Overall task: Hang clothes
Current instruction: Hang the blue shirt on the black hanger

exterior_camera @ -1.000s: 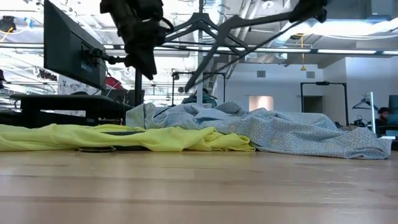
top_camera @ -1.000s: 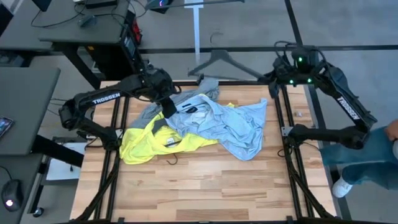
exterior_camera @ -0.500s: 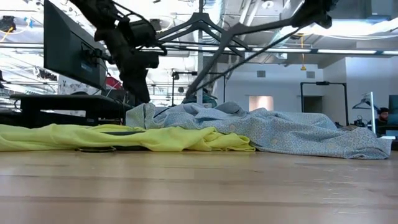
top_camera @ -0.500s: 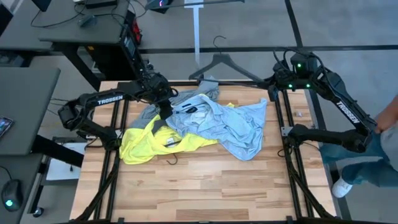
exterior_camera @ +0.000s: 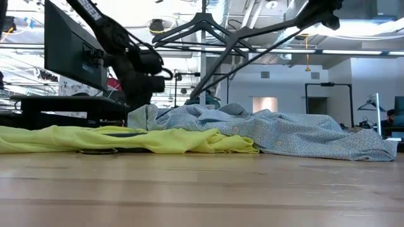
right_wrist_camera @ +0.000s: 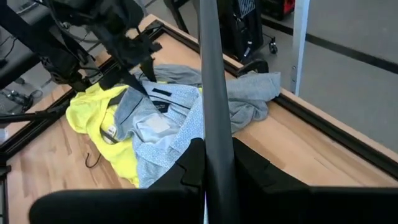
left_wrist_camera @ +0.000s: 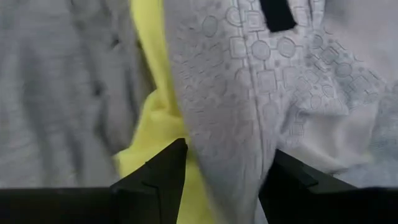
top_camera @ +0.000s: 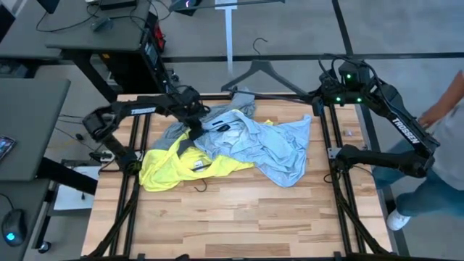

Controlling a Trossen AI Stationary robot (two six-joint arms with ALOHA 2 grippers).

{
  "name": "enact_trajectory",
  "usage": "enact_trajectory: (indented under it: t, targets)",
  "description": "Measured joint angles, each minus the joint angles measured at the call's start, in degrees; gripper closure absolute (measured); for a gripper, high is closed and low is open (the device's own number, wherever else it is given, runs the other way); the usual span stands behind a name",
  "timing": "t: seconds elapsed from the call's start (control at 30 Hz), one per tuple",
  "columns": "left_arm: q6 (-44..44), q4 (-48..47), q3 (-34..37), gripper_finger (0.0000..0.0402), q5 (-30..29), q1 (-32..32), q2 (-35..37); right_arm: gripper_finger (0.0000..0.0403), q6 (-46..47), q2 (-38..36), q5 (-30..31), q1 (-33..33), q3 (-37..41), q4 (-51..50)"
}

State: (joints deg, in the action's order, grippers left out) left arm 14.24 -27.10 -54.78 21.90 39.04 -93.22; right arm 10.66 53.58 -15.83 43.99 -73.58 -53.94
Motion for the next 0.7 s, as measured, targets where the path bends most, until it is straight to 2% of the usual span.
enact_trajectory:
  t: [0.1, 0.2, 0.27, 0.43, 0.6, 0.7]
  targets:
    - [-4.1, 0.8, 0.0, 0.0282, 0.6, -0.3, 0.2, 0.0373, -1.2, 0.0, -2.1, -1.0, -2.1, -2.9]
    - [-5.5, -0.4, -1.0, 0.0361, 1.2, -0.5, 2.6, 0.0373, -1.4, -0.1, -6.0, -3.1, -4.9, -5.8]
    - [-6.6, -2.2, -2.4, 0.0389, 1.4, -0.6, 4.4, 0.0373, -1.5, -0.1, -6.9, -5.4, -6.2, -7.8]
    - [-10.3, -6.3, -8.0, 0.0399, 1.5, -0.8, 9.2, 0.0373, -1.5, -0.2, -6.2, -12.7, -6.7, -11.4]
    - [-14.5, -10.0, -13.5, 0.0400, 1.4, -1.4, 11.2, 0.0373, -3.8, 0.3, 1.6, -16.7, -6.8, -8.6]
    - [-15.6, -11.1, -16.4, 0.0400, 1.2, -2.3, 11.2, 0.0373, -5.2, 1.5, 3.4, -17.7, -6.8, -7.3]
